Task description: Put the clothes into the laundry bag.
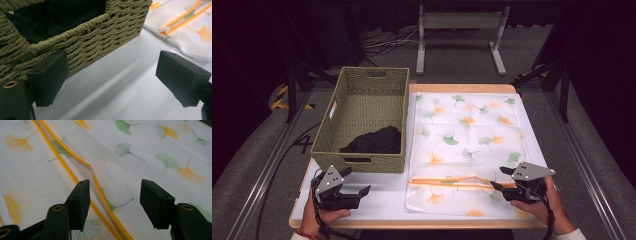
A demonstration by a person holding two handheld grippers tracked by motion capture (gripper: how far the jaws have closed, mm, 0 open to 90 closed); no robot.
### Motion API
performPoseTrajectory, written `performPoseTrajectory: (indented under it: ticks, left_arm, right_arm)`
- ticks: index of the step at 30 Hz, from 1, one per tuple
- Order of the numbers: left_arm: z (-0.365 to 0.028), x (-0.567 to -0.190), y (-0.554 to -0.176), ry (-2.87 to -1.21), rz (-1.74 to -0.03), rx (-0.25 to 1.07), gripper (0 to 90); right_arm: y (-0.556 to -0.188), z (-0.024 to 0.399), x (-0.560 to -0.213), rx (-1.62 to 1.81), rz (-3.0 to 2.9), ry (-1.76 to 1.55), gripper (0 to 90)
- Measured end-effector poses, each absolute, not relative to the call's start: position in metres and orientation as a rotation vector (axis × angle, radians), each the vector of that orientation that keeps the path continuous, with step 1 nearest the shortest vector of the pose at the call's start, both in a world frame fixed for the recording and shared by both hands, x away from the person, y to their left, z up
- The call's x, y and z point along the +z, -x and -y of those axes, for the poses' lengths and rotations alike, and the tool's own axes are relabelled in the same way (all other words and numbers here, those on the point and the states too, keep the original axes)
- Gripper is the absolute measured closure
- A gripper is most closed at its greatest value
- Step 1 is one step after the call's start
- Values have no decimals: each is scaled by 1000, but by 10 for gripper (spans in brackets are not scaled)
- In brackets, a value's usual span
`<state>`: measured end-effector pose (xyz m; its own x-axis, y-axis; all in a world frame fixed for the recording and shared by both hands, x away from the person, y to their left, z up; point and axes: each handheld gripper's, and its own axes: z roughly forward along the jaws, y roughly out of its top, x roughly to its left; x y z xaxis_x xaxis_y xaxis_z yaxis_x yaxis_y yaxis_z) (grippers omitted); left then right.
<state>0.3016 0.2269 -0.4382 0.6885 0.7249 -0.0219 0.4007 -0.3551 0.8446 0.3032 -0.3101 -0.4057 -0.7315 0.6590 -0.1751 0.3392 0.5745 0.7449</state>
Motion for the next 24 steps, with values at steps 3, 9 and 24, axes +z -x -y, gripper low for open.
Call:
performPoseTrajectory:
  ticks: [3,9,24]
  left_arm:
    - [-225,-439,-302,-1997,-865,444,118]
    - [-225,-439,-303,-1997,-866,432,118]
    - [-224,-438,-303,-1990,-839,430,117]
  right_arm:
    - [-309,302,-405,989,-2403,-781,450]
    - [-320,290,-409,950,-2448,-767,431]
    - [-344,270,-419,842,-2530,-789,359]
